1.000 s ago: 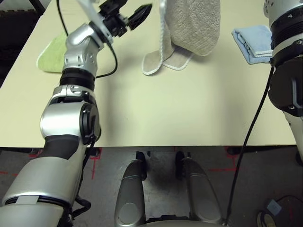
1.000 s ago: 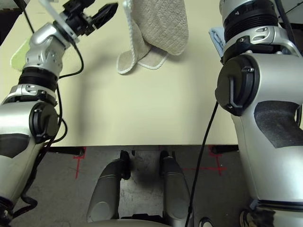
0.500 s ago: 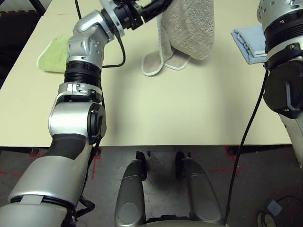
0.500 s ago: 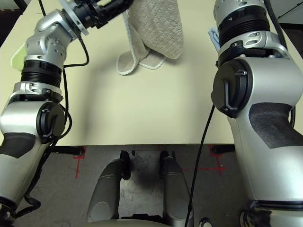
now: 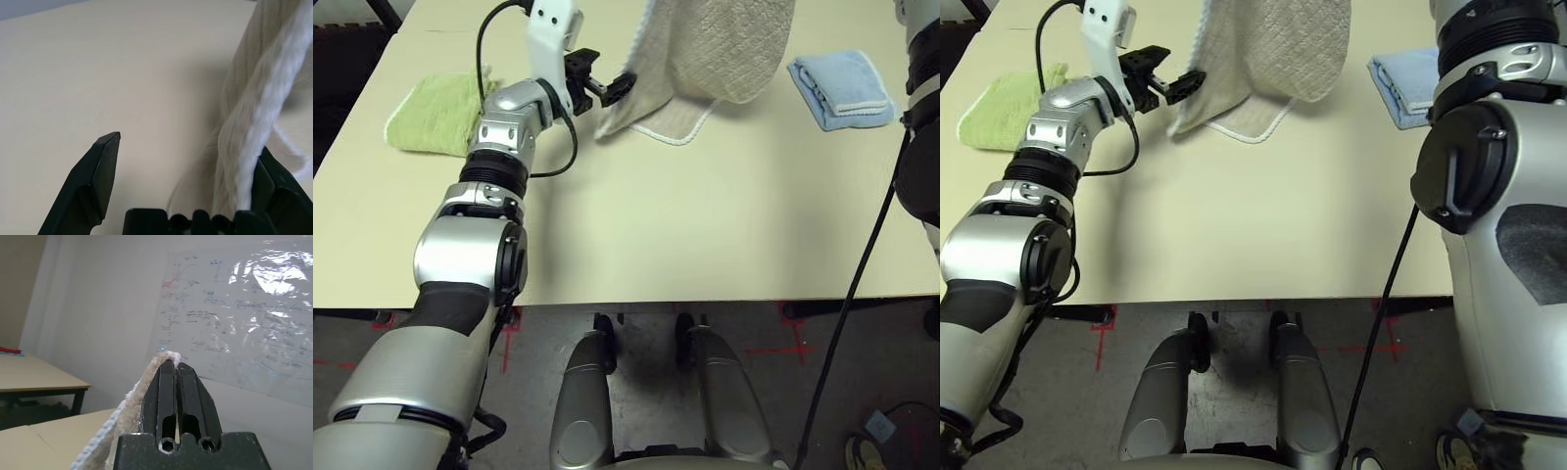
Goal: Fold the towel and set it aside.
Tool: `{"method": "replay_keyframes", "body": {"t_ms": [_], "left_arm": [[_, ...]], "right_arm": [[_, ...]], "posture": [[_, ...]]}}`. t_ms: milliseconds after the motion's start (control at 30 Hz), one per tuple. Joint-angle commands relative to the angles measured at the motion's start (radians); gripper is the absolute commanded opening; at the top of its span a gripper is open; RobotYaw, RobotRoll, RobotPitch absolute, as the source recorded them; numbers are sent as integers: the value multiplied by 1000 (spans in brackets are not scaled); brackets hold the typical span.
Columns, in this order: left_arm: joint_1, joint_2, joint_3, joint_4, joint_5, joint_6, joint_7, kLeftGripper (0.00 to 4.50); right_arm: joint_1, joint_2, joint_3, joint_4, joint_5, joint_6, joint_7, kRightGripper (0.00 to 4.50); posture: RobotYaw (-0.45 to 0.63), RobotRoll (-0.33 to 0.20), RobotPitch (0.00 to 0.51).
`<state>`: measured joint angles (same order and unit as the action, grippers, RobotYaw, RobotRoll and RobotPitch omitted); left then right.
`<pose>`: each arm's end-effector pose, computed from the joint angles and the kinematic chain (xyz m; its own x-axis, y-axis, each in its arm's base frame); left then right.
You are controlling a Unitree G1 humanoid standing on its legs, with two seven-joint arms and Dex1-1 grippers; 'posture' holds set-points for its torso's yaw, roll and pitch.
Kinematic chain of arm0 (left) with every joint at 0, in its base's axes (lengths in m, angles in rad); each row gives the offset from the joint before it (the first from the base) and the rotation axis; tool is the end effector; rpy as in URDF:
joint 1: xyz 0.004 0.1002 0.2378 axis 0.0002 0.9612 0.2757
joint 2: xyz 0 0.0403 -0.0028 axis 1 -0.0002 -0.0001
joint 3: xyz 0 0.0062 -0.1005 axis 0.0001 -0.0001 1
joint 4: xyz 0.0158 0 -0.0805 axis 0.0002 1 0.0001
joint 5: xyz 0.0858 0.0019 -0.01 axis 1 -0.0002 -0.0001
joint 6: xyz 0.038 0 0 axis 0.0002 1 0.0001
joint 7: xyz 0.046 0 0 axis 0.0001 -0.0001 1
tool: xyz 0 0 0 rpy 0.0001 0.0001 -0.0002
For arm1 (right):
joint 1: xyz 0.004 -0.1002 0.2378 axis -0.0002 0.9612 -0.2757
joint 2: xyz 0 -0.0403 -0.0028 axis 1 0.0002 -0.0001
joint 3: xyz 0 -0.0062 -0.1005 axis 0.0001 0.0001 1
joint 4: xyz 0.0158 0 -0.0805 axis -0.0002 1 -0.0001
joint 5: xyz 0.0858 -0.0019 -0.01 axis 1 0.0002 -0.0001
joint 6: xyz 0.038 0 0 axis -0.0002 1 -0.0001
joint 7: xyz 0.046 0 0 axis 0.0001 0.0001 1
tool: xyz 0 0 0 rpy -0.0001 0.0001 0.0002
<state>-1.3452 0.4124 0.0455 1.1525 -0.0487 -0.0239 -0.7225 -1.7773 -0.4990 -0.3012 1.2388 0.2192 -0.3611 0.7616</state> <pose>0.3613 0.1921 0.2605 0.8105 -0.5841 0.0445 0.5416 0.7761 0.3230 0.3175 -0.2010 0.4102 0.4202 0.5172 0.7456 -0.3753 0.8471 -0.3762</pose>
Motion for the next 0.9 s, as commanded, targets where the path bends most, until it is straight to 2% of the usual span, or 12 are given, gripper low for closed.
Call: {"method": "replay_keyframes", "body": {"t_ms": [33,433,900], "left_arm": [[29,39,-32,32,57,-32,10,4500],[111,92,-46,-38,43,39,-233,4500],[123,91,-51,-75,45,43,-272,4500]], "right_arm": [[-21,-20,-4,6,-8,-15,-15,43],[-12,-1,1,14,-16,-9,-12,43],[-13,3,3,11,-16,-4,-2,43]], "posture": [[-24,0,316],[-14,0,320],[-17,0,315]]}}
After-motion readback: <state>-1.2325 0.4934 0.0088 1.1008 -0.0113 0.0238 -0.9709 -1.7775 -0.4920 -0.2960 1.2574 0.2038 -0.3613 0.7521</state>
